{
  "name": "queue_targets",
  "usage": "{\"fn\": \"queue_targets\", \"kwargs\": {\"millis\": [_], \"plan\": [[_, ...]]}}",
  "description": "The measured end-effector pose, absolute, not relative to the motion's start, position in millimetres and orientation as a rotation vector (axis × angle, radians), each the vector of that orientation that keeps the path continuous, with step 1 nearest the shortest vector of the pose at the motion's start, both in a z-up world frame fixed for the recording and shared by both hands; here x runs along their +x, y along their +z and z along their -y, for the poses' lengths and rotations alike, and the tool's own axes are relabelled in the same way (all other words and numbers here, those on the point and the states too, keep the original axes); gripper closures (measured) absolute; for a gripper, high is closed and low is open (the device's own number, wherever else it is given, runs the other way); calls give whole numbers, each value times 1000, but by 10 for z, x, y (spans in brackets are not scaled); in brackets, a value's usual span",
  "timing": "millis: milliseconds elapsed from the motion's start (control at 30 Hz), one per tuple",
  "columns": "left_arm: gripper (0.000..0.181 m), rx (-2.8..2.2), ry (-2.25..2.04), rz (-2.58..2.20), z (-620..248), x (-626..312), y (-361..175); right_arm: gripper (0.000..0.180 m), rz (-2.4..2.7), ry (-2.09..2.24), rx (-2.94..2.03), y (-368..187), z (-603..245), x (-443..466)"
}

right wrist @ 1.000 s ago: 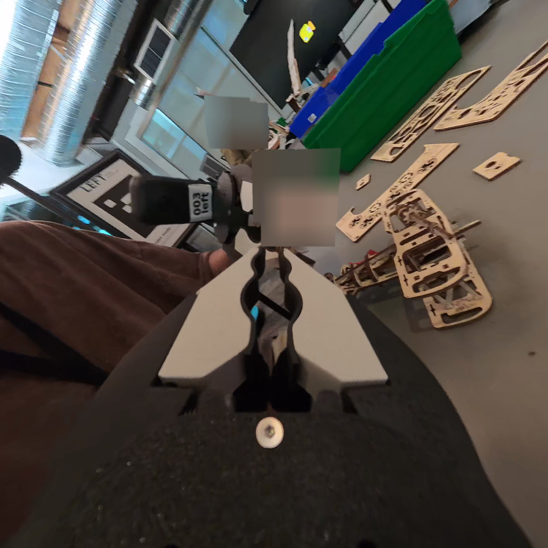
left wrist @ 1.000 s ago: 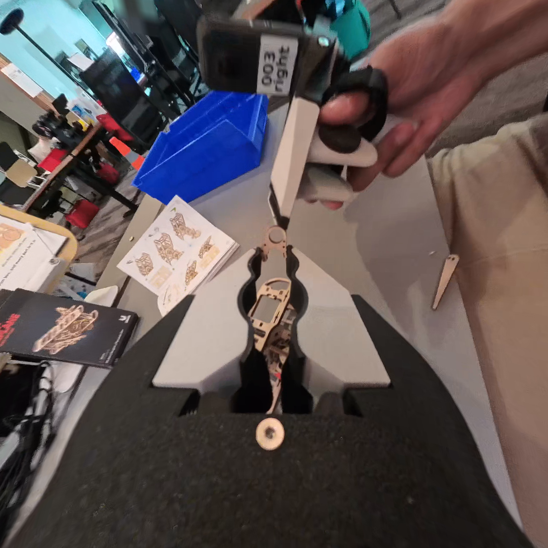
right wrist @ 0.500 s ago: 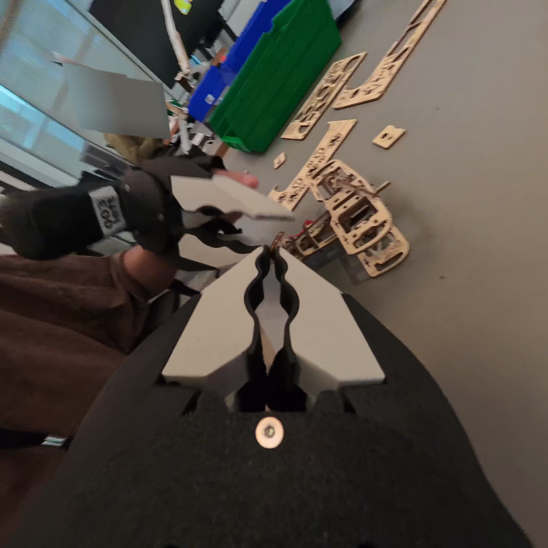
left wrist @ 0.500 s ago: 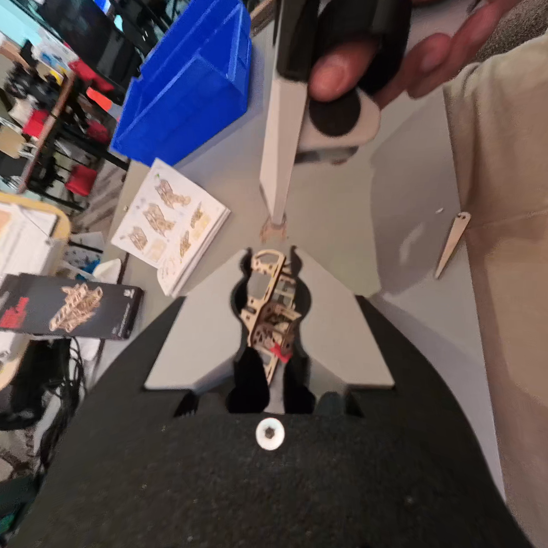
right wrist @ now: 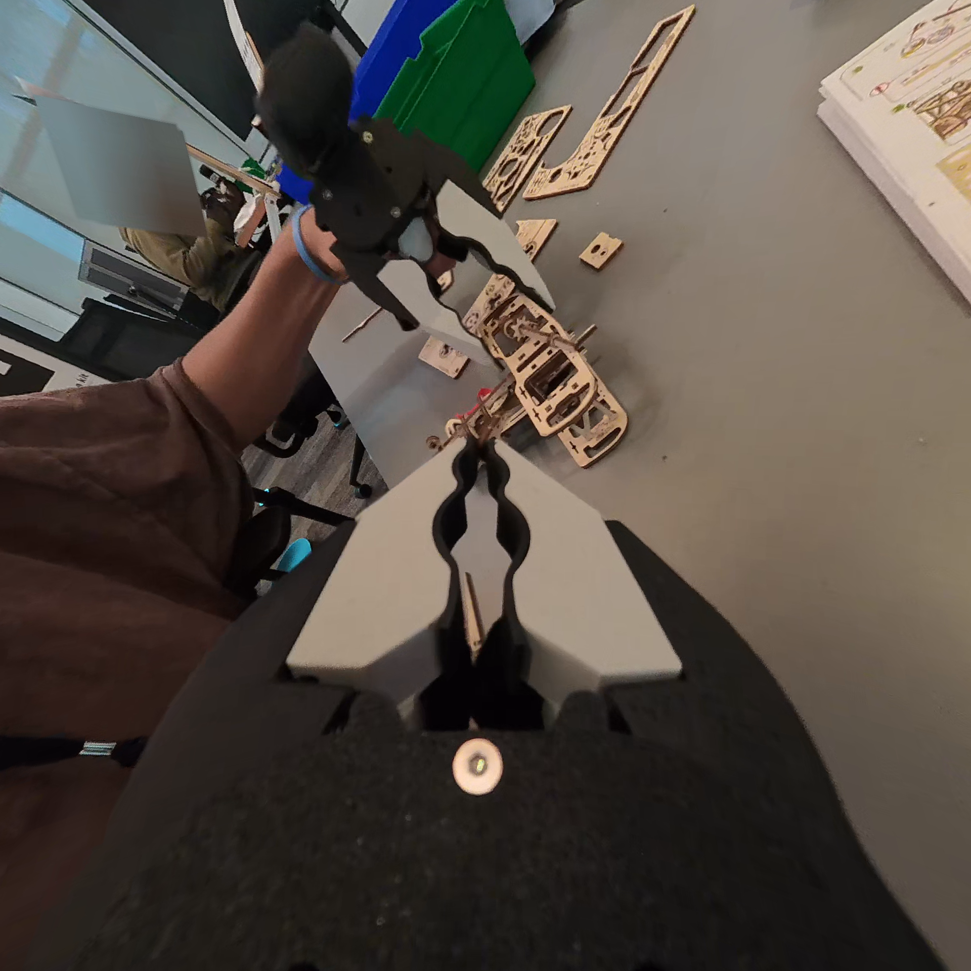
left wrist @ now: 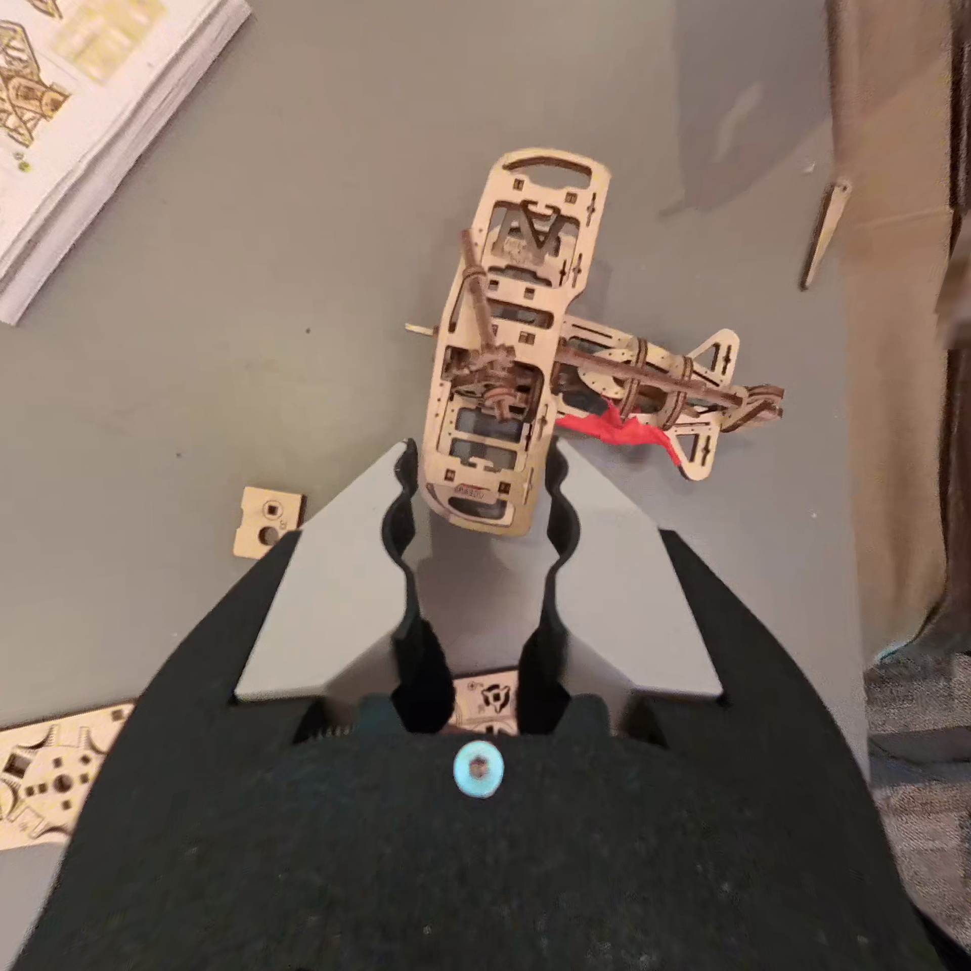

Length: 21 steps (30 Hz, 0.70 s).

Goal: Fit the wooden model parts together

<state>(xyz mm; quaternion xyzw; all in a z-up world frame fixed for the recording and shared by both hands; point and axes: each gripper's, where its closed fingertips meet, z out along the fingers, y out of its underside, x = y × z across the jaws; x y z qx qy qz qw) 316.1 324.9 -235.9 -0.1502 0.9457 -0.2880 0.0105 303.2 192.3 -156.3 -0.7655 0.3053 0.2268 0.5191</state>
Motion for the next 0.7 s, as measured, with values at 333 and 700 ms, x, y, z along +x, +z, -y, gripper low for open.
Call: {"fn": "queue_targets", "kwargs": {"millis": [333, 700], "plan": [[135, -970, -984, -2560, -3070, 3075, -2169, 178, -714, 679, -2063, -1704, -2132, 3379], [153, -850, -1001, -2617, -2828, 3183, -2087, 178, -827, 1040, -2143, -1897, -2486, 3377]]}}
